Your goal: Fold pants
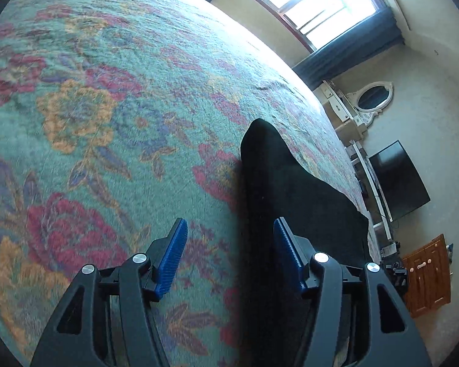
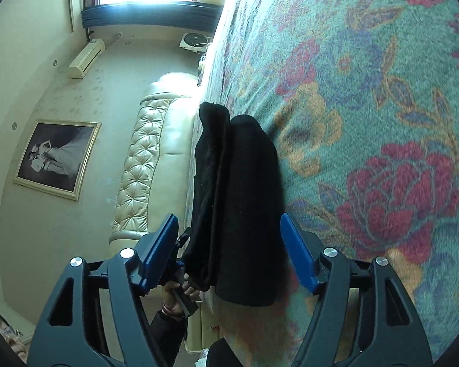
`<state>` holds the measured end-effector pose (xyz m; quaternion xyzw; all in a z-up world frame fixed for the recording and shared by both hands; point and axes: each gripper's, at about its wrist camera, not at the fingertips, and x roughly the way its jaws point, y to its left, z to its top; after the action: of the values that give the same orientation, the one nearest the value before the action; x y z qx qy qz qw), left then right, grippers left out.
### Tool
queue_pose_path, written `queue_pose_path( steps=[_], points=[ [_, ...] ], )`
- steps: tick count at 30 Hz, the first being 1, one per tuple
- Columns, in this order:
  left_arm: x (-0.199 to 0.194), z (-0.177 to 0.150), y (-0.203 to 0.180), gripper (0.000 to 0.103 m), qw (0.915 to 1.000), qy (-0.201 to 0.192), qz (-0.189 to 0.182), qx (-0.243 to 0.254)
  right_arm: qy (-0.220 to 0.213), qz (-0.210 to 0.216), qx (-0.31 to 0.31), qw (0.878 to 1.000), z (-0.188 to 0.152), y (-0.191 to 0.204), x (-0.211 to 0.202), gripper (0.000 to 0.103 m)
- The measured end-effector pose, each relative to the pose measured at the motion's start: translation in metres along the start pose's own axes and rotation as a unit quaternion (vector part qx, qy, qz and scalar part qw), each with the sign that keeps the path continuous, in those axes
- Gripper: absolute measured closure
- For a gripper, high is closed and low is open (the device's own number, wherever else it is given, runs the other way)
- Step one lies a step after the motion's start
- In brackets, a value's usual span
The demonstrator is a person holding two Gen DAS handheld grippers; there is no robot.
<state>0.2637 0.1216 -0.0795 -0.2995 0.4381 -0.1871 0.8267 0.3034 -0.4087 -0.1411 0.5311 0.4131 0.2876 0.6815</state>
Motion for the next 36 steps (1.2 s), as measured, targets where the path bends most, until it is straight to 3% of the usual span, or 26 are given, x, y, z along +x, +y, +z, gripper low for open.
queue_pose_path(
  steps=[6, 8, 13, 14, 17, 20, 22, 26, 36],
  points=[
    [-0.035, -0.057, 0.006, 0.043, 0.9988, -0.004, -0.025, -0.041, -0.004, -0.009, -0.004, 1.0, -0.033, 0.012, 0.008, 0.016],
    [-0.038, -0.069, -0.002, 0.033, 0.9991, -0.004, -0.026, -0.035, -0.013, -0.024, -0.011, 1.0, -0.037, 0.017, 0.012, 0.013],
    [-0.029, -0.083, -0.026, 0.031, 0.9988, 0.008, -0.032, -0.037, -0.017, -0.054, -0.016, 0.998, -0.043, 0.028, 0.024, 0.013],
    [-0.026, -0.083, -0.029, 0.03, 0.9986, 0.009, -0.032, -0.041, -0.016, -0.059, -0.018, 0.998, -0.044, 0.029, 0.025, 0.017],
    [-0.02, -0.087, -0.035, 0.029, 0.9967, 0.008, -0.047, -0.066, -0.015, -0.099, -0.018, 0.995, -0.05, 0.026, 0.026, 0.045],
    [-0.015, -0.086, -0.038, 0.029, 0.9954, 0.003, -0.052, -0.08, -0.017, -0.101, -0.019, 0.995, -0.055, 0.017, 0.022, 0.058],
    [-0.014, -0.085, -0.036, 0.029, 0.995, -0.004, -0.052, -0.085, -0.019, -0.099, -0.019, 0.995, -0.055, 0.015, 0.022, 0.061],
    [-0.012, -0.087, -0.032, 0.053, 0.9961, -0.002, -0.034, -0.082, -0.022, -0.097, -0.021, 0.995, -0.056, 0.011, 0.017, 0.066],
    [-0.018, -0.085, -0.048, 0.066, 0.9997, -0.009, 0.01, -0.019, -0.022, -0.077, -0.013, 0.997, -0.065, 0.008, 0.005, 0.071]
  ],
)
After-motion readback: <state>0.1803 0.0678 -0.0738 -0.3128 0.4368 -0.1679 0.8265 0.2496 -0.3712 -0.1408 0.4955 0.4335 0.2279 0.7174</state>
